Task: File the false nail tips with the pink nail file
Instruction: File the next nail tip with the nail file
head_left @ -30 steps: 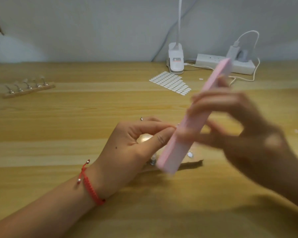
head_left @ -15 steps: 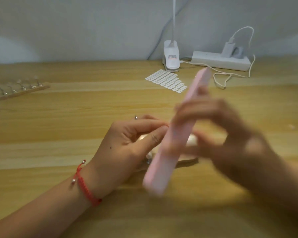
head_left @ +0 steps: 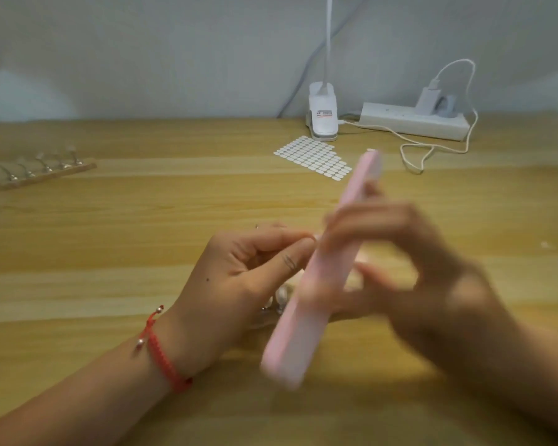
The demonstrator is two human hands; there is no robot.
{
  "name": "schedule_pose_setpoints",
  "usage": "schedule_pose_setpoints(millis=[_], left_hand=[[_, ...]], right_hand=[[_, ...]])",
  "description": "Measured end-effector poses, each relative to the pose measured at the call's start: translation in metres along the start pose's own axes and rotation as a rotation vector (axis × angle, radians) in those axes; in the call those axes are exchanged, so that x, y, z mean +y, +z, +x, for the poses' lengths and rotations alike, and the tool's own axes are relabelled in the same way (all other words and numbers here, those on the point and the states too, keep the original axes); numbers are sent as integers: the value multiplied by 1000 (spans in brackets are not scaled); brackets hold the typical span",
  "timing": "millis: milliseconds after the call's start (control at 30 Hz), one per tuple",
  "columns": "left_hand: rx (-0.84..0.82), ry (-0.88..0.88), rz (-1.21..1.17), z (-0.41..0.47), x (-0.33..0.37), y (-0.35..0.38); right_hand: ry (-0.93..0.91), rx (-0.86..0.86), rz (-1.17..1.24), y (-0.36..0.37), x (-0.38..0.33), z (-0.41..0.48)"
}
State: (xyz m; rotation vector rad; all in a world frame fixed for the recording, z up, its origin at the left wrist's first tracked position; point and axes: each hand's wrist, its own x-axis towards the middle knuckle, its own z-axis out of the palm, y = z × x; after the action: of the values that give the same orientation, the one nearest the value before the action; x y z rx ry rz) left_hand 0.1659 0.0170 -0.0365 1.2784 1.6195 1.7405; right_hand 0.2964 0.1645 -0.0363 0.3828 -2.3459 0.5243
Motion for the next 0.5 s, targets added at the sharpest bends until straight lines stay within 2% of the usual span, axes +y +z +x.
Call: schedule_pose_setpoints(millis=[67,133,200,233,267,333,500], left_hand=[[7,2,-20,0,1,0],[2,18,-28,0,2,0],[-2,26,-10,-1,2,1],[-2,24,-2,-1,1,1],[3,18,-5,-1,1,2],[18,19,-21,-1,0,1],[41,14,-1,1,0,0]], right_hand=[[-98,-68,-22,5,-10,-2],[-50,11,-101,-4,3,4],[136,81,92,-6,5,5],[136,39,202,-1,-2,2],[98,-22,212,6,-11,-1],[28,-91,80,9,-15,-5],[225,254,-304,-36,38,10]])
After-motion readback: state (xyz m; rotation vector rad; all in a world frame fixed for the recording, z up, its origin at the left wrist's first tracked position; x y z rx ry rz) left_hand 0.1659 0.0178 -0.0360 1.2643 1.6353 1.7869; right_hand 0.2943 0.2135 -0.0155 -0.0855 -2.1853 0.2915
